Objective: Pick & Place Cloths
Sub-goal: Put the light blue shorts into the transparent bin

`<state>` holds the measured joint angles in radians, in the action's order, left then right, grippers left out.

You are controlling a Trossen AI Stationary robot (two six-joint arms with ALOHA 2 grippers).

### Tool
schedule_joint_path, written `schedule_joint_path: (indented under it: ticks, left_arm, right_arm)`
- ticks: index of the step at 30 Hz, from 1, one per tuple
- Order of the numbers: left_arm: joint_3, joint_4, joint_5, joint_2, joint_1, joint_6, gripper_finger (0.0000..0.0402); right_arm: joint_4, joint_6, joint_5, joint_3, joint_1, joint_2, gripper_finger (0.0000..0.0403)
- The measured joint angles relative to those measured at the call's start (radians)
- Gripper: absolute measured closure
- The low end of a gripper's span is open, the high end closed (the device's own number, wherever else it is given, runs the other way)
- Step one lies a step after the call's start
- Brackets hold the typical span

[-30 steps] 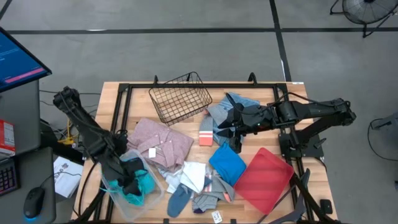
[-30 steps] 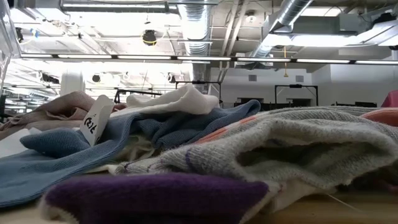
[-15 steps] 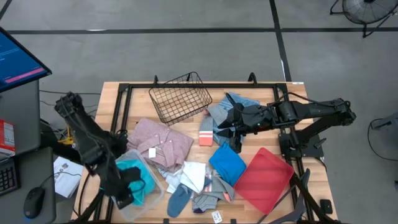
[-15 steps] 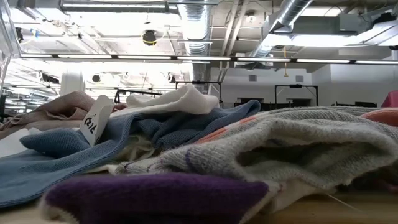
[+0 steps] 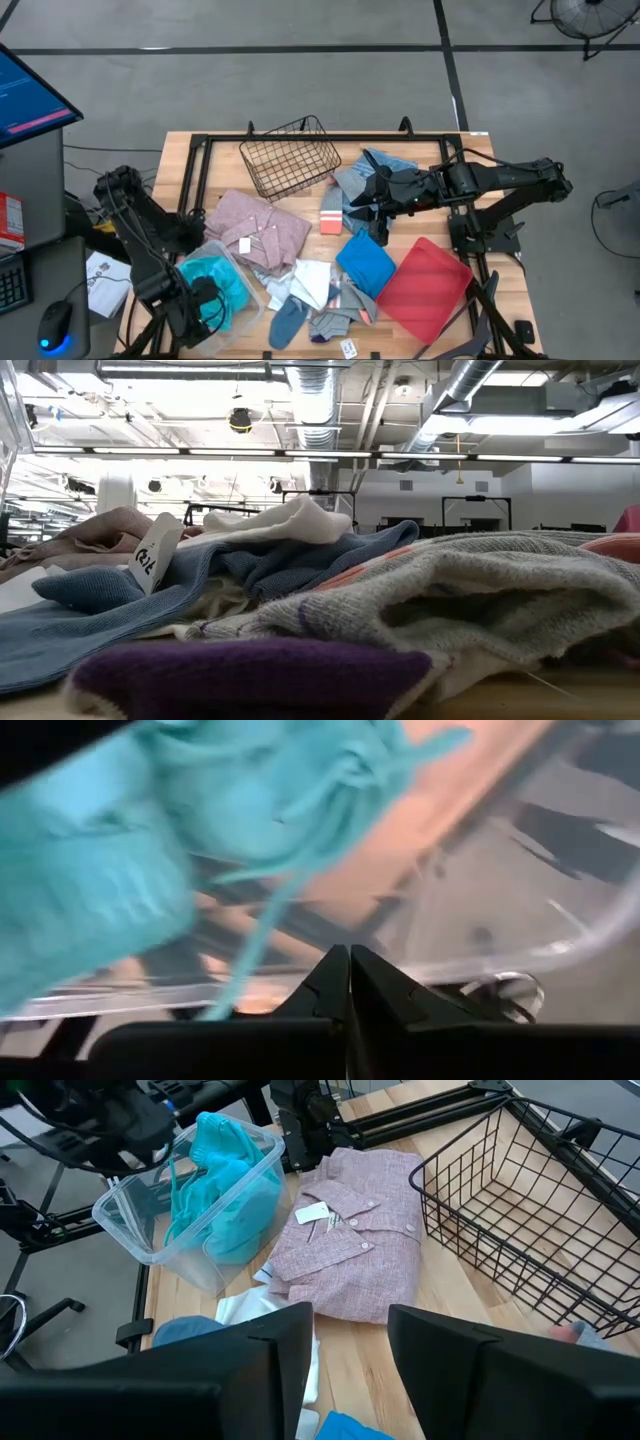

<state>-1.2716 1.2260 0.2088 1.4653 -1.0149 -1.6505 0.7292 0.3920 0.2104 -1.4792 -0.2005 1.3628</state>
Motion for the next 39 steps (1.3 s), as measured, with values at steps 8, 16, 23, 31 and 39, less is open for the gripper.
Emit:
schedule_joint_path:
  ticks: [8,16,23,31,39]
  left_arm:
    - [0.048,0.029,-0.009,0.002,0.0,-0.013,0.0401]
    - [0.137,0.014,-0.038,0.002,0.012,-0.011,0.0401]
    - [0.222,-0.138,-0.158,0.002,0.071,-0.004,0.0401]
    - [0.383,-0.337,-0.169,0.002,0.071,0.001,0.0401]
    - [0.504,-0.624,-0.232,-0.001,0.072,0.106,0.0401]
  right_arm:
    - [0.0,0.0,0.0,0.0,0.0,0.0,0.0272]
    - [0.006,0.0,0.0,0.0,0.0,0.0,0.0272]
    - [0.006,0.0,0.0,0.0,0.008,0.0,0.0272]
    - [0.005,0.0,0.0,0.0,0.014,0.0,0.0272]
    - [0.004,-0.002,0.0,0.0,0.014,0.0,0.0272]
